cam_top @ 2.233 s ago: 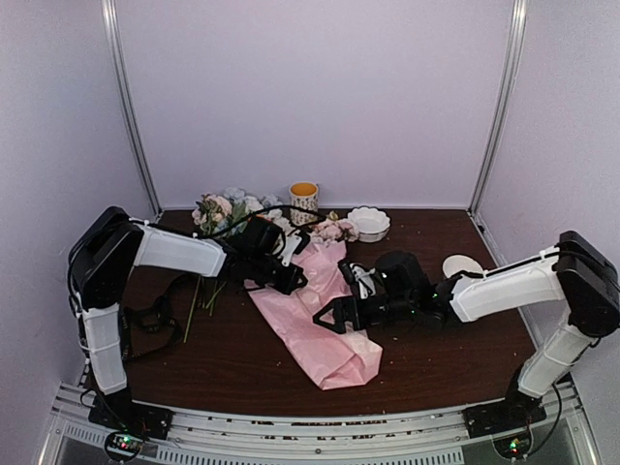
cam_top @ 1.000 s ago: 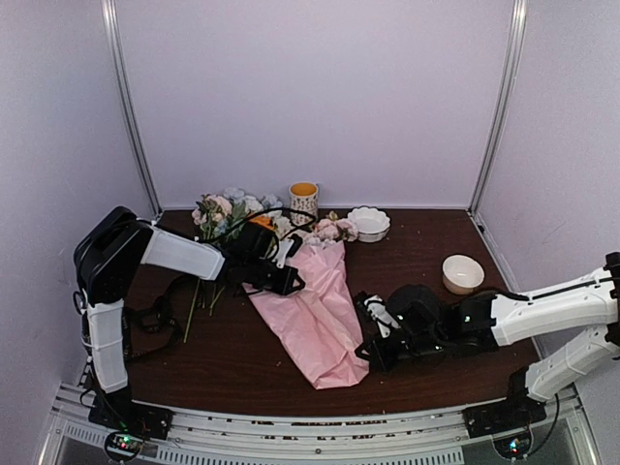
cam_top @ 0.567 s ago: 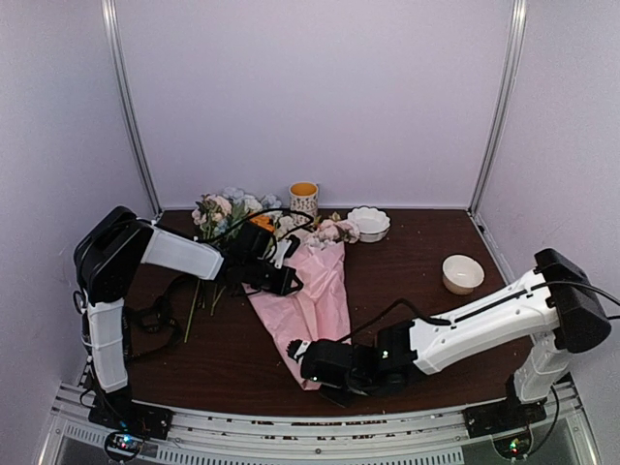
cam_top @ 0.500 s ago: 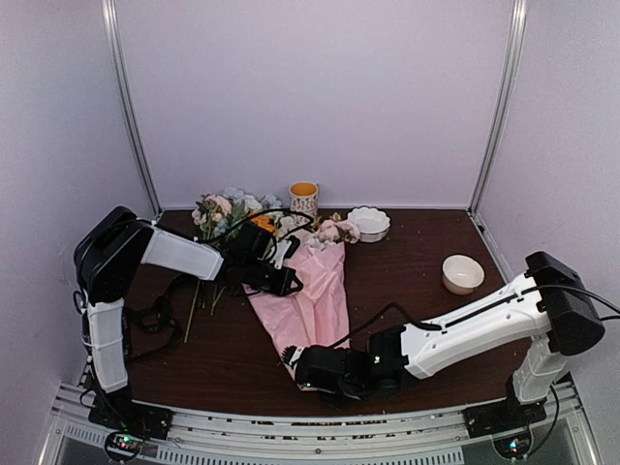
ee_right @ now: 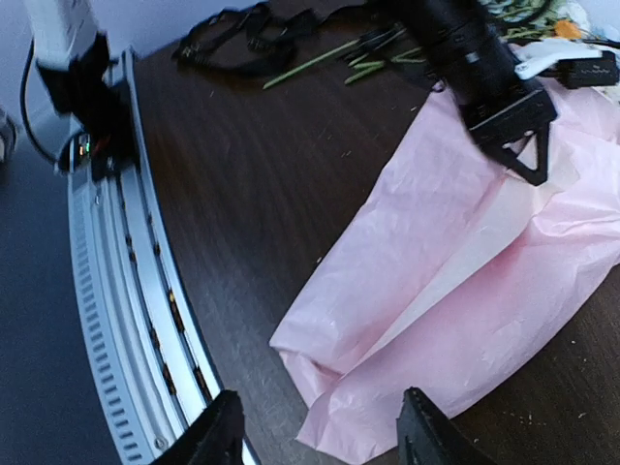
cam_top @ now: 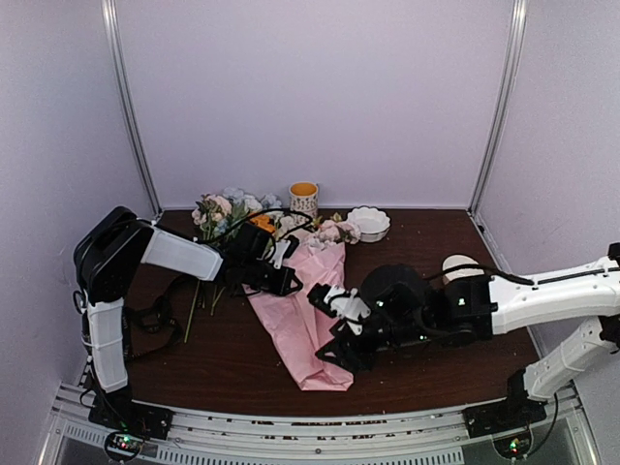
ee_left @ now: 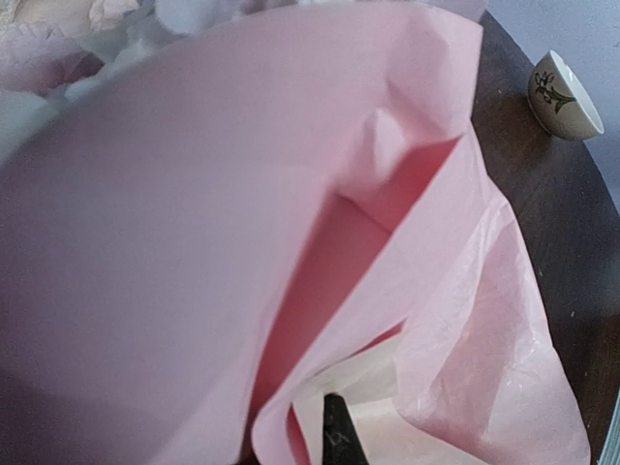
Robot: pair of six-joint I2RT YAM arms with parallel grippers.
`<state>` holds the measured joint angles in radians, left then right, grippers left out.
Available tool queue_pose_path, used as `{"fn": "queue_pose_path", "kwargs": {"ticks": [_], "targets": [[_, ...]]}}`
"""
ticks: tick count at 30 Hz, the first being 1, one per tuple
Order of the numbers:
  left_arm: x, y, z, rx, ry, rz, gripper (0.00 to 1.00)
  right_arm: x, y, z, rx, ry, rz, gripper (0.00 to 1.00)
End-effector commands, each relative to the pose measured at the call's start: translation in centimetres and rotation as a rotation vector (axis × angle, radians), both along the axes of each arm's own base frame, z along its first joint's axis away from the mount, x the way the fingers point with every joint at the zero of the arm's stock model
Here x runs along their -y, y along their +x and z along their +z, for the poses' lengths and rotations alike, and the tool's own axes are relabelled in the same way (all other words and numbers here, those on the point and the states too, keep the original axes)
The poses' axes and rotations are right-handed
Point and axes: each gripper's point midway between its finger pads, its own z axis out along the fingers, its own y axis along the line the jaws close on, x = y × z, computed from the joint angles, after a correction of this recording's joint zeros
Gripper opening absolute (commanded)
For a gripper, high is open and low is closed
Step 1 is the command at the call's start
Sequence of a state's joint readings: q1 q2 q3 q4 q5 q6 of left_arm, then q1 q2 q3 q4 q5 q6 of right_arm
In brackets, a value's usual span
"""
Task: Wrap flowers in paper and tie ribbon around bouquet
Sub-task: Adjust the folded bouquet at the center of the board.
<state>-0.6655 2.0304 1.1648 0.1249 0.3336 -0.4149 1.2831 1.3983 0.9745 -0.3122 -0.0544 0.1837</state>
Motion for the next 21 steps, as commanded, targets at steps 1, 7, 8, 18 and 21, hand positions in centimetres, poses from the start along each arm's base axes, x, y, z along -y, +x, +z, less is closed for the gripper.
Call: {"fn": "queue_pose_path", "kwargs": {"ticks": [1,7,8,18,21], "targets": [[-1.7,0.7,-2.1,-0.02,0.039,0.051,0.0,0.5,4.5,-0.2,-0.176,0.157,-0.146,0.46],[-1.7,0.8,-1.8,-0.014,0.037,0.054,0.0,1.0,8.4,-6.2,-0.326,0.041,-0.321,0.25],[-1.7,0.8,-1.8,-0.013,0.037,0.055,0.0,0.5,8.2,-6.9,-0.348,0.036,-0.307,0.24],[-1.5,-0.1,2.4,0.049,-0.011,-0.004,0.54,-2.1,7.0,-13.2,-0.524,0.033,-0.28,0.18],[-1.9,-0.8,4.6,0.074,-0.031,-0.007,0.69,-2.2,7.0,-13.8,-0.535,0.022,-0.282,0.17]]}}
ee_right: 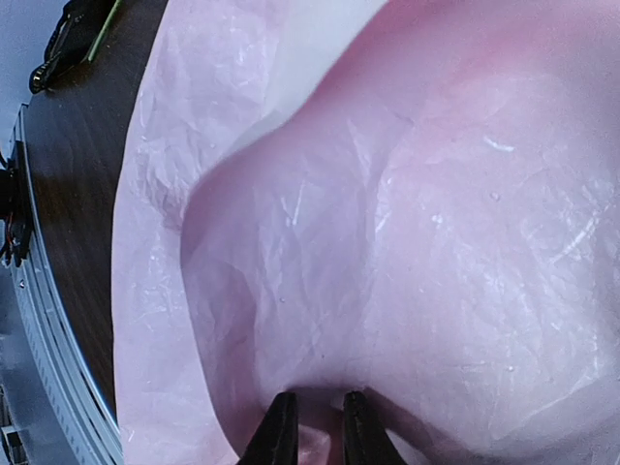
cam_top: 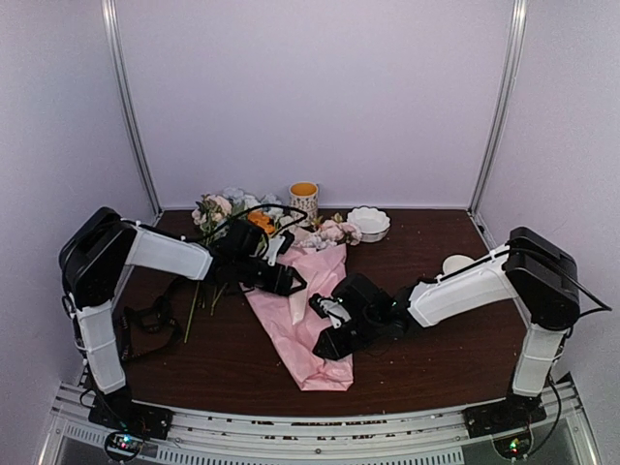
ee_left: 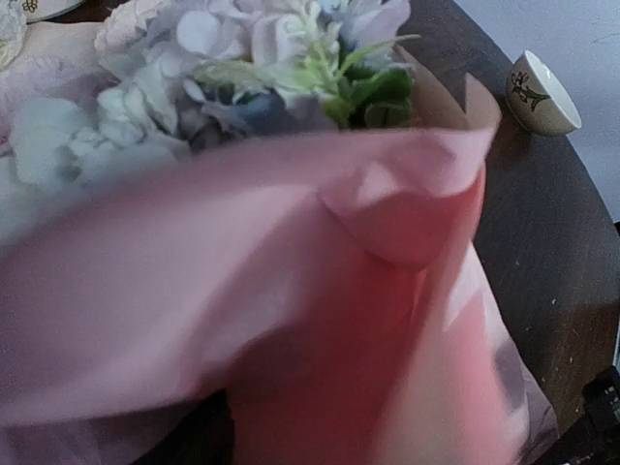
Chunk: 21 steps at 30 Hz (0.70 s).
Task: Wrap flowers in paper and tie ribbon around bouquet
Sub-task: Adjust the folded bouquet at the center of the board.
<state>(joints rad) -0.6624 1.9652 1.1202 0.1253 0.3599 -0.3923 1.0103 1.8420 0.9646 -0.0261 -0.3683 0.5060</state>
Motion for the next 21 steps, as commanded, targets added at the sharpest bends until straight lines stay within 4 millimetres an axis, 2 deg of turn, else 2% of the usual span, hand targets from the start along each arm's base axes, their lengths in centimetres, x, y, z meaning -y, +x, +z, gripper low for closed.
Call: {"fn": "queue_pose_path", "kwargs": {"ticks": [1,3,4,10,15,21], "targets": [[-1.6,-0.1,3.8,0.063,-0.03,0.024,0.72,-1.0,-0.4,-0.6,-0.042,0.021,0.004,0.17],[-1.9,-0.6,5.5,0.084,-0.061,0.028,0.77,-1.0,-0.4,-0.6,-0.041,0.023,0.004,0.17],[-2.1,-0.8,5.6,0.081,-0.06,0.03,0.77,-1.0,-0.4,-0.7,-0.042,0.018,0.003,0.17],[-1.9,-2.0,4.1,0.046,-0.021,0.012,0.82,-1.0,-0.4,-1.2,-0.049,0.005,-0.001,0.17],[-0.1,-3.7,5.1,0.132,0.043,-0.044,0.86,-1.0,-0.1,-1.0,-0.043,0.004,-0.013,0.18],[-0.4,-5.3,5.8,0.19,0.073,-0.048,0.88,-1.3,0.0,-0.5,-0.038,0.019,-0.02,0.18]]}}
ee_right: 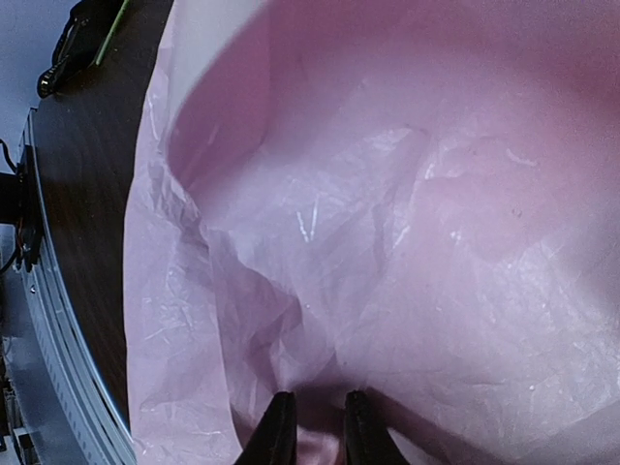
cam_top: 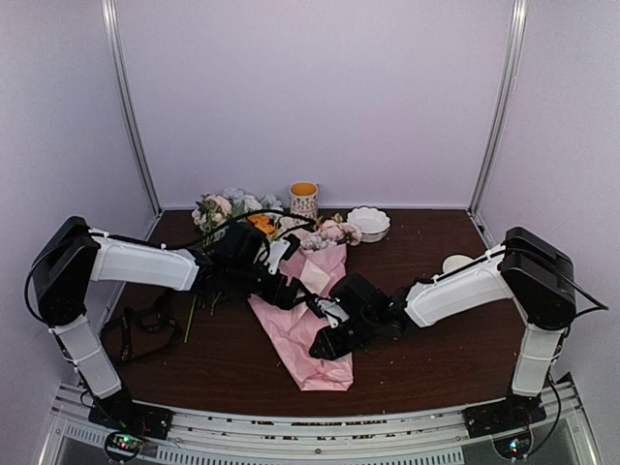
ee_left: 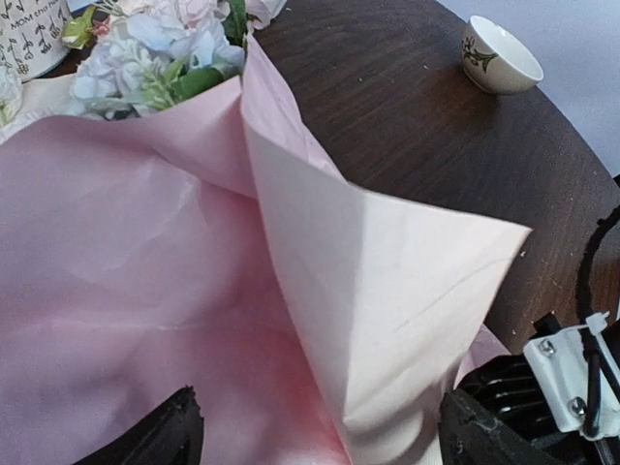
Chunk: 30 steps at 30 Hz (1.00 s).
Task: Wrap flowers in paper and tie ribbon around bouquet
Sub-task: Adjust the folded bouquet at the center of the board.
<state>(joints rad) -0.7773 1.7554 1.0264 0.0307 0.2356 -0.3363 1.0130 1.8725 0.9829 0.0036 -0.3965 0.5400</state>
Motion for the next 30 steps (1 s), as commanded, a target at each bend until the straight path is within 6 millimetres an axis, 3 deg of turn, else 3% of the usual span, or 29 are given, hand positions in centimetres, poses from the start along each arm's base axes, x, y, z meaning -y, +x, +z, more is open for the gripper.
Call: {"fn": "queue_pose_path", "kwargs": {"ticks": [1,6,12,16,19,24,28,30], "targets": [[-1.0,-0.5,1.7,0.085,0.002,0.002,0.88,-0.3,0.1,-0.3,-0.007,-0.01,-0.015,0.18],[-1.3,-1.8,1.5,0.095,-0.007,-0.025,0.88,-0.3,0.2,-0.2,-0.003,-0.009,-0.018,0.18],[0.6,-4.0,1.7,0.139,0.006,-0.152,0.88,-0.4,0.2,0.2,-0.003,-0.001,-0.018,0.19],[-0.1,-4.8,0.0,0.151,0.072,-0.154,0.87,-0.7,-0.1,0.9,-0.015,0.029,-0.016,0.19],[-1.0,-4.5,-1.0,0.184,0.121,-0.13,0.85,-0.7,0.0,1.0,-0.015,0.032,-0.023,0.2],[-0.6,-2.9,-2.4,0.212,0.225,-0.106,0.79,-0.6,0.0,0.9,-0.016,0.028,-0.025,0.19],[-1.1,-1.1,-3.4,0.239,0.31,-0.036,0.69,-0.4,0.0,0.6,-0.017,0.019,-0.029,0.19],[-1.0,-1.1,-3.6,0.237,0.312,-0.044,0.64,-0.4,0.0,0.4,-0.018,0.019,-0.031,0.2]]}}
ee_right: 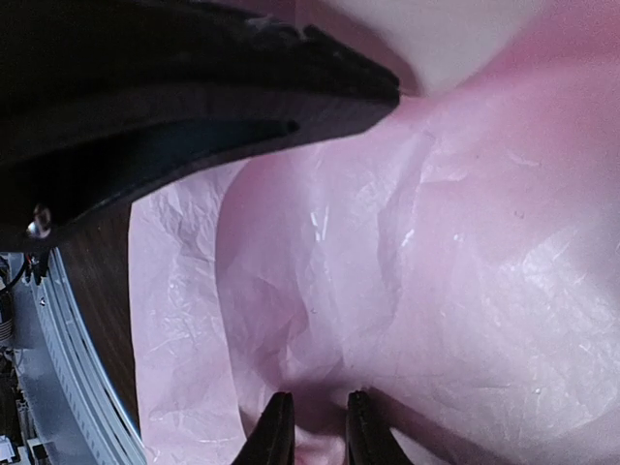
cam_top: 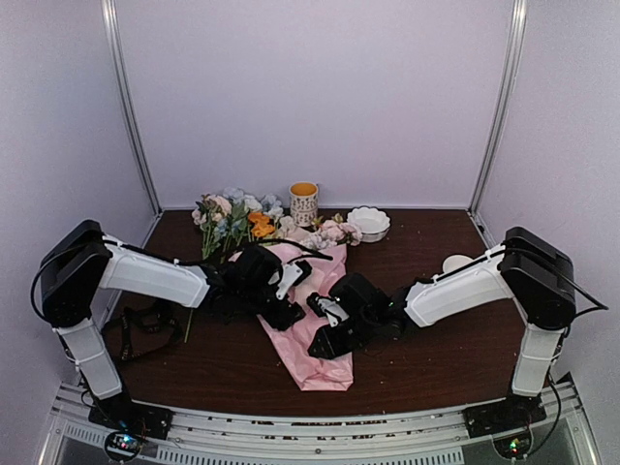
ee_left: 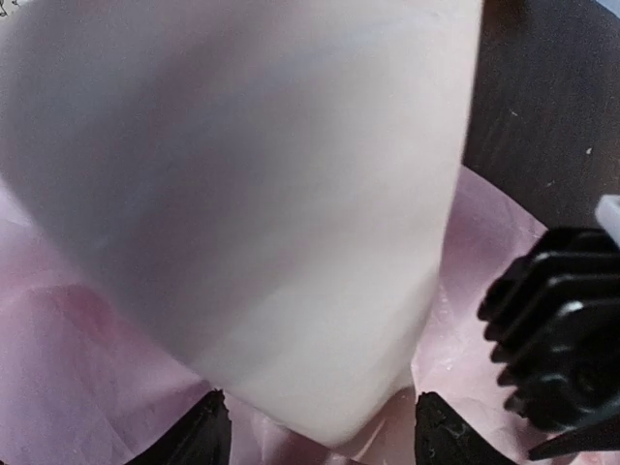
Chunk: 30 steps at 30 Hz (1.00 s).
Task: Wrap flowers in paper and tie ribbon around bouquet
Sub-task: Adjust the folded bouquet at the center of the board.
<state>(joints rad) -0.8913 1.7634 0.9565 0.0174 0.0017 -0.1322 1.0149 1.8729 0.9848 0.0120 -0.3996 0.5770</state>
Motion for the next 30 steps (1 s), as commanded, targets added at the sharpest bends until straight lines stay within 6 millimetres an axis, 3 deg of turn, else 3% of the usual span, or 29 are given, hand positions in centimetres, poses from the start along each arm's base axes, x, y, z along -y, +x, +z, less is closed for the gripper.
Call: {"fn": "queue_pose_path", "kwargs": {"ticks": [1,5,16,21,24,26,30], "targets": [[-0.2,1.2,0.2,0.055,0.046,0.028,0.6,-0.1,0.0,0.1,0.002,0.004,-0.007,0.19],[-1.3,1.7,0.9,0.065,0.056,0.094,0.4,0.0,-0.1,0.1,0.005,0.004,-0.008,0.2],[-1.5,1.0,1.6,0.024,0.015,0.106,0.42,0.2,-0.1,-0.2,0.002,-0.004,-0.015,0.19],[-0.2,-1.2,3.8,0.001,-0.084,0.041,0.54,0.1,0.1,0.0,-0.008,0.013,-0.034,0.19],[-0.2,-2.4,4.5,0.024,-0.098,0.044,0.76,-0.2,0.0,-0.1,-0.027,0.029,-0.043,0.19],[0.0,-2.9,4.1,0.01,-0.094,0.048,0.96,-0.3,0.0,-0.1,-0.032,0.037,-0.043,0.19],[0.2,-2.3,1.6,-0.005,0.001,0.075,0.98,-0.3,0.0,-0.1,-0.036,0.039,-0.045,0.19]]}}
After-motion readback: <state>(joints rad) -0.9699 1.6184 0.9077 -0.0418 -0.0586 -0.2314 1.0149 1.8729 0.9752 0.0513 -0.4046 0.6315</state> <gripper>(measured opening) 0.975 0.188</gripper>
